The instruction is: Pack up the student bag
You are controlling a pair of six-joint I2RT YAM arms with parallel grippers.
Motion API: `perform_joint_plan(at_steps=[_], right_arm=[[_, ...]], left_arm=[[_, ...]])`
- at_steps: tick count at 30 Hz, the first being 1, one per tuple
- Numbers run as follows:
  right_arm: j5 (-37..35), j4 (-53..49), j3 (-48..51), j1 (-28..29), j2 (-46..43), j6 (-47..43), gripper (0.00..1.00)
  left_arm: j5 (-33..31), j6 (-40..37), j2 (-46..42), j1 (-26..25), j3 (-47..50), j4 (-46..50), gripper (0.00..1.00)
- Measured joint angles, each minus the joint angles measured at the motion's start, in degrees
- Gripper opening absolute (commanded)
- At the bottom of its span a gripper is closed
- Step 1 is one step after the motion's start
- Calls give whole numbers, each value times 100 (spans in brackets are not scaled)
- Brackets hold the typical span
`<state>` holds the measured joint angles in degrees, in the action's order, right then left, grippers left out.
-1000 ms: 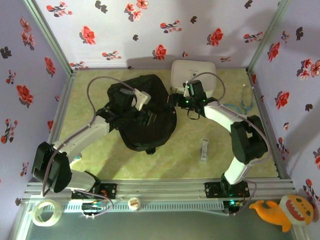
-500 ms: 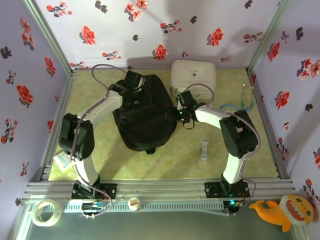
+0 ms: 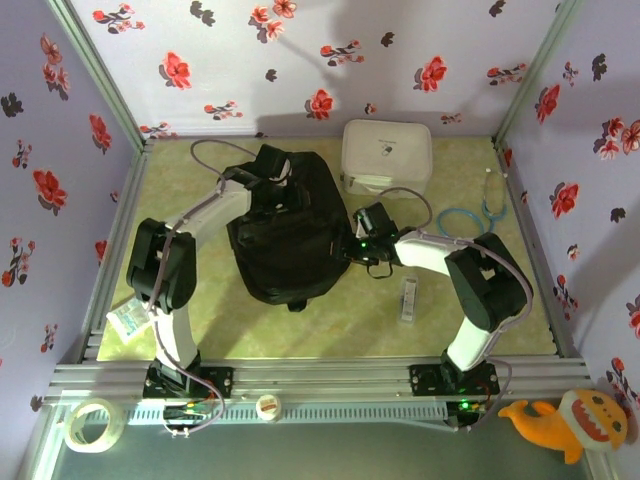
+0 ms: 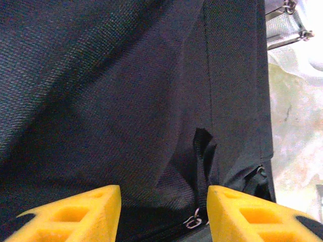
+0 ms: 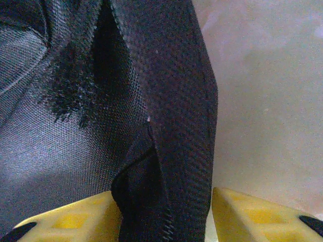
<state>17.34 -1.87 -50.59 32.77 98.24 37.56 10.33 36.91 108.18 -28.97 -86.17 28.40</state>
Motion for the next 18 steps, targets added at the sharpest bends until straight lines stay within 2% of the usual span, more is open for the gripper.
perform_joint_plan(at_steps=[9, 13, 18], right_arm=[[46, 153, 153, 26, -118, 13, 50], [92, 317, 308, 70, -232, 24, 51], [-90, 310, 544, 74, -785, 57, 67]], left_arm=[[188, 160, 328, 11, -46, -192, 45], [81, 149, 345, -9, -101, -138, 45], [-389, -131, 201, -197, -164, 111, 49]])
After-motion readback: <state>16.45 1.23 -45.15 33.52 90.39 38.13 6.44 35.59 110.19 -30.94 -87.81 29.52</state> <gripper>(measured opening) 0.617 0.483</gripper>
